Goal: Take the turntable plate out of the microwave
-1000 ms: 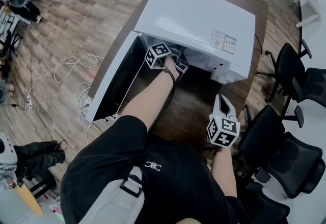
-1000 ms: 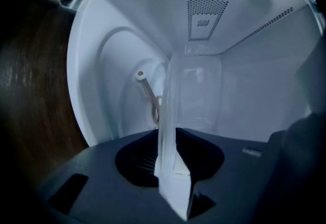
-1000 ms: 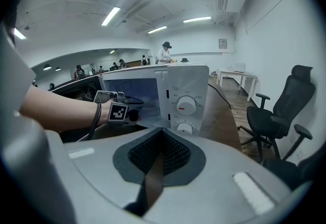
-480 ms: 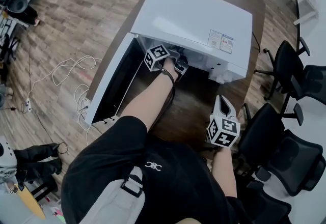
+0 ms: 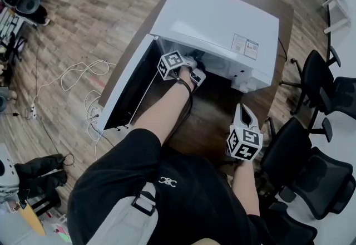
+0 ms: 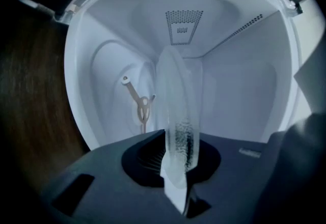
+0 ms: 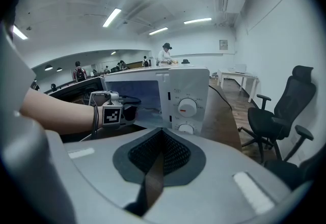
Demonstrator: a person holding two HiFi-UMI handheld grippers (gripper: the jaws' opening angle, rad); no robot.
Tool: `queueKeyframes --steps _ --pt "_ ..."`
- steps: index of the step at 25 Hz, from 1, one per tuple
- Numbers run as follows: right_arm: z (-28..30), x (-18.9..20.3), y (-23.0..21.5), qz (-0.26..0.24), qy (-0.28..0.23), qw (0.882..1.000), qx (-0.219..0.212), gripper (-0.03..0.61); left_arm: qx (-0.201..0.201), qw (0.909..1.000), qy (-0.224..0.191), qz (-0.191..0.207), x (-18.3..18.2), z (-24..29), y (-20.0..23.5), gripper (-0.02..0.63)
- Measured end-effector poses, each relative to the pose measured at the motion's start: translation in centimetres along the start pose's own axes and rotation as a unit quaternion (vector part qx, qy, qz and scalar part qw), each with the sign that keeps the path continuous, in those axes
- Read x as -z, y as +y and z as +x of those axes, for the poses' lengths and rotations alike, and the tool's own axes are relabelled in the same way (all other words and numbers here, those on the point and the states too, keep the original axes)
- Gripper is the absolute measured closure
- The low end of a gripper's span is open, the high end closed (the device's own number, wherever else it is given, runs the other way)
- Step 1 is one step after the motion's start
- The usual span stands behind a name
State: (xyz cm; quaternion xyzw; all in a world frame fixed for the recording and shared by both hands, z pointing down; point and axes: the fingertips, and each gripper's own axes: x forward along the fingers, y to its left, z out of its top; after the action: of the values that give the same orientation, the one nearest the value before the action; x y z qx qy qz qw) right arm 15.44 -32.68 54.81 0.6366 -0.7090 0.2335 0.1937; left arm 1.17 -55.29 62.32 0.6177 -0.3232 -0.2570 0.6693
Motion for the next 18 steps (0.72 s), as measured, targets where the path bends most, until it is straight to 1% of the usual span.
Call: queueKeyframes --steps 5,13,18 --pt "-0.5 -0.1 0.5 -0.004 -0.006 1.0 -0.007 0.569 0.013 0.9998 -0.004 -0.016 0.3 -1.9 0.2 0.561" --pt "-1.5 0.1 1.3 -0.011 -0.014 1.0 -0.018 0.569 0.042 0.9991 0.007 -0.001 1.7 -4.2 -1.3 0.561" --pt "-2.0 -0.4 1.9 -0.021 -0.024 0.999 -0.03 0.569 0.059 0.9982 0.004 -0.009 2.4 -6.3 -2.0 0.561"
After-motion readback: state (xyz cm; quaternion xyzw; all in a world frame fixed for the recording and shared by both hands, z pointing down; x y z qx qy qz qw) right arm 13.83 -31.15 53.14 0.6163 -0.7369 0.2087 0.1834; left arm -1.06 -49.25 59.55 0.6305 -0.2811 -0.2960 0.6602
